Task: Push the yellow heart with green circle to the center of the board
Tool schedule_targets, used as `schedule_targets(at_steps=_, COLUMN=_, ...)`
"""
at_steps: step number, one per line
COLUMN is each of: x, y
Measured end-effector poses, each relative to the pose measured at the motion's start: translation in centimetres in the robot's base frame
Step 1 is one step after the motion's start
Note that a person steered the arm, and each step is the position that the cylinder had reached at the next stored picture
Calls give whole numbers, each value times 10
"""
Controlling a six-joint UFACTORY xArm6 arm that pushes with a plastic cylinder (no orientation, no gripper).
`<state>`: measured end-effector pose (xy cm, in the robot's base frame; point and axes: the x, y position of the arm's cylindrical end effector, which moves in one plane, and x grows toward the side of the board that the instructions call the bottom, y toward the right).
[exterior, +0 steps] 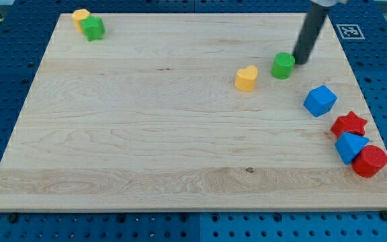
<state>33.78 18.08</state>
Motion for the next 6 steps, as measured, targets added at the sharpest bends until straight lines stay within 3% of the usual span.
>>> schedule_targets(at_steps=1, x=34, y=-13)
schedule_targets(at_steps=4, x=62, y=10)
schedule_targets(at_steps=6, x=62, y=-82)
